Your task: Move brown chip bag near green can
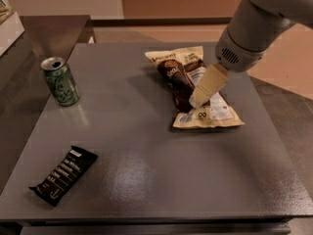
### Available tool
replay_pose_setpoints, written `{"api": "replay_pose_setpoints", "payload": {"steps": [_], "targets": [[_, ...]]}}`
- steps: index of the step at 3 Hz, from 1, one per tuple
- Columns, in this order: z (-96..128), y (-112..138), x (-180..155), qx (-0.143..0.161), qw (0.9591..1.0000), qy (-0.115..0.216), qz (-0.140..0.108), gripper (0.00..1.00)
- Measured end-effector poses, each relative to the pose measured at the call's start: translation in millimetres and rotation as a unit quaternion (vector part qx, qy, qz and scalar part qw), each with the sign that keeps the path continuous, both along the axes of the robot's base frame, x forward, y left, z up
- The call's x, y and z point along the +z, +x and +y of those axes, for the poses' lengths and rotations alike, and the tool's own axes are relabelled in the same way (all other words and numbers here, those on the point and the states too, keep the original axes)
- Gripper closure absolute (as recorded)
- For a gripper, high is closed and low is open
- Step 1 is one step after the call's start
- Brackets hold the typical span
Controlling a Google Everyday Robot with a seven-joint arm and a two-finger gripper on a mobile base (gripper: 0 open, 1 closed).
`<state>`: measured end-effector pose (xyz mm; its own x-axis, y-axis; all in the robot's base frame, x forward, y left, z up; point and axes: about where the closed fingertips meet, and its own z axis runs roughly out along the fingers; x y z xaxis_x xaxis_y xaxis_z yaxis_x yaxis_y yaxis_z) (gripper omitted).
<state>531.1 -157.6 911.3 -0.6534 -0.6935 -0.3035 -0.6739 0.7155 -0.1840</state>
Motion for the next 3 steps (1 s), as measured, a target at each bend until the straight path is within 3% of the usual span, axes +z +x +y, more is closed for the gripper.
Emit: {"api": "replay_pose_setpoints", "payload": {"steps": [1, 2, 3], "targets": [[2, 10, -14, -0.073, 0.997, 0.024, 0.007, 0.0], [8, 18, -30, -0.115, 0.9921, 0.045, 0.023, 0.0], [17, 21, -51, -0.134, 0.9885, 0.051, 0.048, 0.0]]}}
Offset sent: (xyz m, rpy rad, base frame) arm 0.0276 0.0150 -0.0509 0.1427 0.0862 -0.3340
